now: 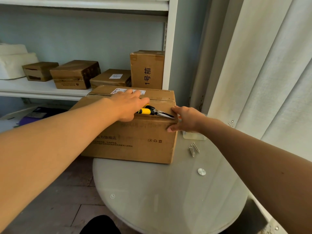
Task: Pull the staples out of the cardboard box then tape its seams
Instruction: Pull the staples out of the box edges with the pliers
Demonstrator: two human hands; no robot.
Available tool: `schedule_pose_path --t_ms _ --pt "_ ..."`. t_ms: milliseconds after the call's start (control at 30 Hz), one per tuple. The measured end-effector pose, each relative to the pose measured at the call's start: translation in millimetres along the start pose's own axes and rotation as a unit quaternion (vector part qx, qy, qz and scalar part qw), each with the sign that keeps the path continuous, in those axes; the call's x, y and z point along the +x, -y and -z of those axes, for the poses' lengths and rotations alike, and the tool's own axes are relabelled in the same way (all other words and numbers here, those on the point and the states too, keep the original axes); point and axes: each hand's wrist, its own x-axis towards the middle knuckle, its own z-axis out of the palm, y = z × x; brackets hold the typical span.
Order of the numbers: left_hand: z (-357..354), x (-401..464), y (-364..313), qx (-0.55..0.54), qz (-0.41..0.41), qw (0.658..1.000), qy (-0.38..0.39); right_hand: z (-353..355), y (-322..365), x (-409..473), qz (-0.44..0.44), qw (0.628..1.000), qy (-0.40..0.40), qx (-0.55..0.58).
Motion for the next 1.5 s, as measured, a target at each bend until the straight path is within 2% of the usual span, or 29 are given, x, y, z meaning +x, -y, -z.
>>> schedule_pose_path --t_ms 100,200,300,533,867,1500 --pt "-3 -4 -5 0.062 -0.001 0.995 -0.071 0 0 0 -0.001 1.000 -0.001 0.000" --pt "-6 -7 -7 0.082 -0.003 0.993 -0.086 0 0 1 -0.004 1.000 0.001 0.001" --pt "-7 -7 -6 0.057 0.000 0.995 -0.076 0 1 0 -0.005 1.000 0.002 0.003" --pt "-16 -13 -13 -0.099 0.053 0.994 -0.004 -1 0 -1 -0.010 1.000 0.002 0.016" --pt "-18 -15 -12 -0.172 0.068 0.983 0.005 -3 1 -2 -0.011 1.000 -0.003 0.028" --pt "-18 -10 -8 -0.162 0.042 0.986 0.007 -2 -1 0 -0.006 1.000 -0.001 0.027"
